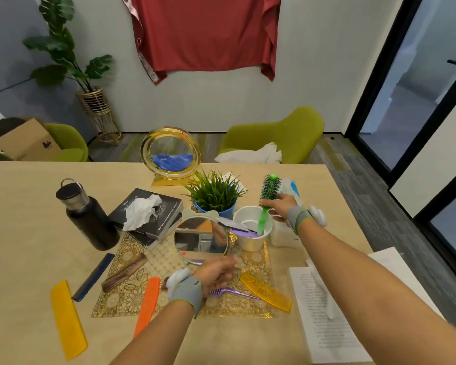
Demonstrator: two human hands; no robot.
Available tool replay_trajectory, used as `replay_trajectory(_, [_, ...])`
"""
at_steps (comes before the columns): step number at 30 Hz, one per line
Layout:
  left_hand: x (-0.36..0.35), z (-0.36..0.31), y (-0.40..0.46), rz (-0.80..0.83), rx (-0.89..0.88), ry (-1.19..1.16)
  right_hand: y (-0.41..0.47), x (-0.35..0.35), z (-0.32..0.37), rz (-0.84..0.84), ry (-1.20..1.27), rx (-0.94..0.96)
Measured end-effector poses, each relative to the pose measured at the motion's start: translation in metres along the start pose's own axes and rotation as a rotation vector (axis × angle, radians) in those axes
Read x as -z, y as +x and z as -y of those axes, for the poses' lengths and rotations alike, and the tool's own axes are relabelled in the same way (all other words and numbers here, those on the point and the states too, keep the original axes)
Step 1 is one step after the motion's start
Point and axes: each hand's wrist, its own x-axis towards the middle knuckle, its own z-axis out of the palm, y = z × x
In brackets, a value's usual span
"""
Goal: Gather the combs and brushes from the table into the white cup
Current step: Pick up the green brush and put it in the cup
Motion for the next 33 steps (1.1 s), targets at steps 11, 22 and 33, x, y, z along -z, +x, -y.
replay_trajectory(11, [0.017,-0.011,0.007,0.042,0.009,0.095,0.023,-0.012,-0.005,-0.020,-0.112,-0.030])
replay_trajectory(22, [-0.008,-0.004,0.023,0.074,-0.021,0.311,-0.002,0.000,-0.007,-0.067,-0.083,0.061])
replay_trajectory(33, [-0.056,0.008,0.060,0.129,-0.227,1.195,-0.056,0.030,-0.017,0.019,-0.036,0.051])
